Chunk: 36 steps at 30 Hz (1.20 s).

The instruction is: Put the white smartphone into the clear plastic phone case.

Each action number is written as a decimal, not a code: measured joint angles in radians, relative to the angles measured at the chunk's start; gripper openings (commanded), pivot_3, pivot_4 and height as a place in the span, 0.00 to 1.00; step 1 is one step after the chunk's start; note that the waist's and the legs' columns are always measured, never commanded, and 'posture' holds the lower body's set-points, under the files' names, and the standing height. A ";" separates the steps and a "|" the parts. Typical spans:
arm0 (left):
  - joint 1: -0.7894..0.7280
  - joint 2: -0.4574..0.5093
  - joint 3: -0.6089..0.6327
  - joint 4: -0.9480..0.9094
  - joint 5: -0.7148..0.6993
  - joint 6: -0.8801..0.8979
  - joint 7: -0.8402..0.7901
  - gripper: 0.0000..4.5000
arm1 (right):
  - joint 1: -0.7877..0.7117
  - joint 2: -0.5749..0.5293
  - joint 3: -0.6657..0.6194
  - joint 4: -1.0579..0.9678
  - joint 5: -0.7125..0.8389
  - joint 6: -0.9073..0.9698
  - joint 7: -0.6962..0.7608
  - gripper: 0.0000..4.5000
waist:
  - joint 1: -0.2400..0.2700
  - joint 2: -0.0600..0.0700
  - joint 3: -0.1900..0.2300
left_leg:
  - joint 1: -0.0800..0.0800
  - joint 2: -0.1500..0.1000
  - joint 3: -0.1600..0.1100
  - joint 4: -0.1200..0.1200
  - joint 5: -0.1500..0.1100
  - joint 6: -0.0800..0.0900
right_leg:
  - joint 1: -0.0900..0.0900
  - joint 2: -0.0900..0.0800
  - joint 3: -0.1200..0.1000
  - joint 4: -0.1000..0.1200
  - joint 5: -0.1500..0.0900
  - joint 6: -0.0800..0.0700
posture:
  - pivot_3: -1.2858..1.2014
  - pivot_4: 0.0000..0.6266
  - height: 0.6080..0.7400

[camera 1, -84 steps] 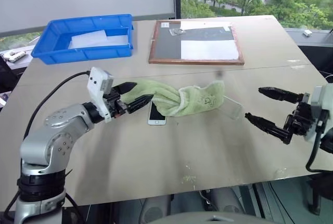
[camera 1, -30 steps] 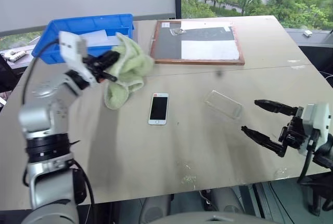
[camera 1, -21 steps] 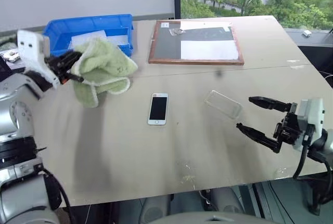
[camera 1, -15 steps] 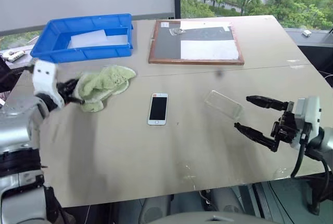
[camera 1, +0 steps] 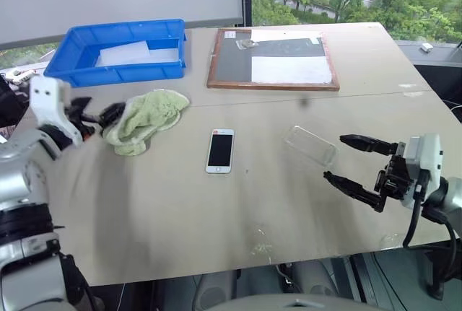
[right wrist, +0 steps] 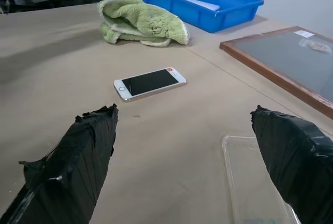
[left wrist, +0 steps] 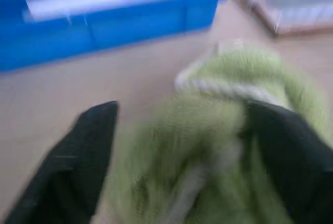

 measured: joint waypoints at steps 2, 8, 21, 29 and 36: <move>-0.047 0.007 0.015 -0.001 -0.044 0.026 -0.028 0.98 | 0.000 0.000 0.000 -0.002 0.001 0.001 -0.002 1.00 | -0.001 0.000 0.000 | 0.000 0.000 0.000 0.000 0.000 0.000 | 0.000 0.000 0.000 0.000 0.000 0.001 | 0.52 0.24 1.00; -0.020 0.049 -0.090 -0.092 -0.175 0.147 -0.324 0.98 | -0.003 0.001 0.002 -0.004 0.003 0.003 -0.018 1.00 | -0.007 0.000 0.000 | 0.000 0.000 0.001 0.000 0.000 0.000 | 0.000 0.000 0.001 0.000 0.000 -0.001 | 0.52 0.24 1.00; -0.074 0.023 -0.385 -0.109 -0.075 0.020 -0.589 0.98 | 0.020 -0.001 0.001 -0.036 0.011 0.004 -0.035 1.00 | -0.001 0.000 0.000 | -0.001 0.000 0.000 0.000 0.000 0.000 | 0.000 0.001 0.001 0.000 -0.002 0.002 | 0.52 0.24 1.00; -0.107 -0.125 -0.513 -0.274 -0.038 0.025 -0.520 0.98 | 0.086 0.007 -0.001 -0.077 -0.004 0.004 -0.081 1.00 | -0.002 0.000 0.000 | 0.000 0.000 0.001 0.000 0.000 0.000 | 0.000 0.001 0.001 0.001 -0.002 0.002 | 0.52 0.24 1.00; -0.258 -0.322 -0.706 -0.272 0.106 0.005 -0.407 0.98 | 0.134 0.001 -0.017 -0.109 -0.009 0.053 -0.154 1.00 | 0.005 0.000 0.000 | -0.001 -0.001 0.000 0.001 0.000 0.000 | 0.000 0.001 0.001 0.000 -0.002 0.003 | 0.52 0.24 1.00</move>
